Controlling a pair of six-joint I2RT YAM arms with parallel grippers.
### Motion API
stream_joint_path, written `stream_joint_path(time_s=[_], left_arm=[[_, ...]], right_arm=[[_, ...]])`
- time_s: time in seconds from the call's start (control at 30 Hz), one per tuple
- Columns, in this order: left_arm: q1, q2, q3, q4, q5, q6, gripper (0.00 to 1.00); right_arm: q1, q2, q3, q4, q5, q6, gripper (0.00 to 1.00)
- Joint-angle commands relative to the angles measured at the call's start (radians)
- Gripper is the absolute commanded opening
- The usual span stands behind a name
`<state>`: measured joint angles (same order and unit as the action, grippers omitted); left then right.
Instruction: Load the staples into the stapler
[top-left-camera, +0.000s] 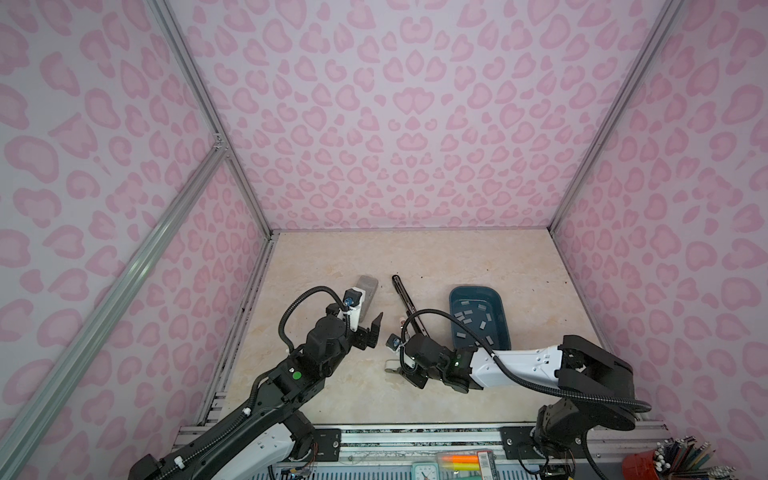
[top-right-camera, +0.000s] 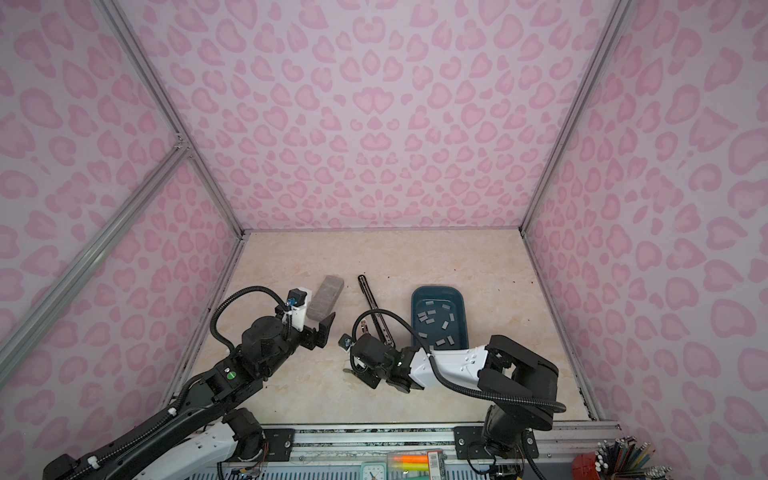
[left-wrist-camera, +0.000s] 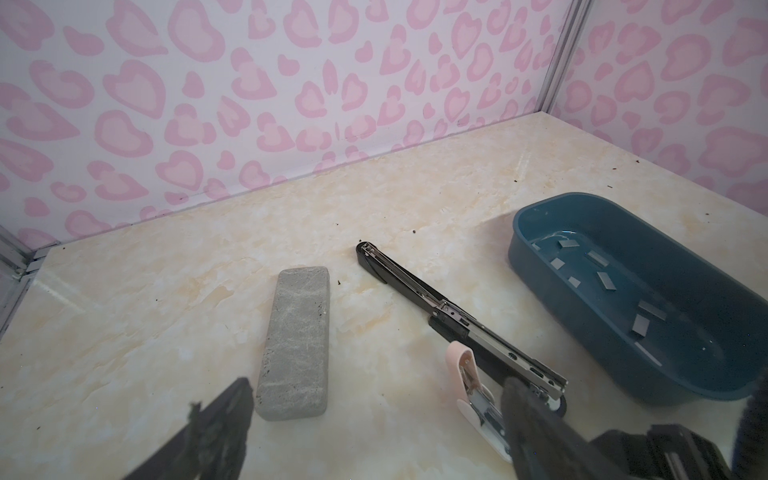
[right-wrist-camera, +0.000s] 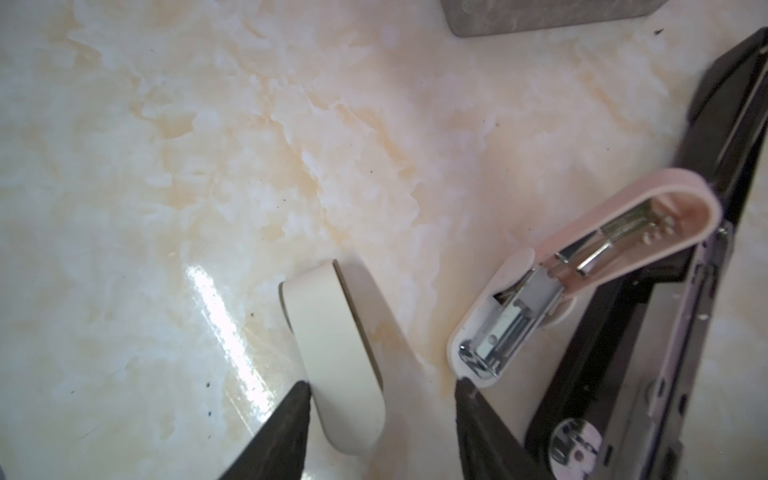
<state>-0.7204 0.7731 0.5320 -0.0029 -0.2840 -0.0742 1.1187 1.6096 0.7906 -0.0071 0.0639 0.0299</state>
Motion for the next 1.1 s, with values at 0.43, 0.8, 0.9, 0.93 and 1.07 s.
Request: stream_joint_path(time_s=[0.43,0.8,0.9,0.93,1.07], left_arm=[[-0.002,0.103,0.080,-0.036,0.196,0.041,0.87],[-0.036,0.142,0.008,-0.139,0.299,-0.036,0.74],[-0.045,0.137,0.001,-0.106,0.361,-0.018,0.73],[-0.051,0.154,0.009,-0.113,0.374,-0.013,0.72],[-0.081,0.270,0.055,-0.152,0.397,0.017,0.68]], right_arm=[[-0.005,-0.225,-0.130,0.081,0.058,0.020,0.57],[-0.166,-0.552,-0.310,0.134,0.069,0.133,0.60],[-0.184,-0.670,-0.370,0.146,0.057,0.149,0.64],[-0.186,-0.705,-0.391,0.158,0.059,0.153,0.64],[-0.191,-0.819,-0.474,0.225,0.064,0.160,0.66]])
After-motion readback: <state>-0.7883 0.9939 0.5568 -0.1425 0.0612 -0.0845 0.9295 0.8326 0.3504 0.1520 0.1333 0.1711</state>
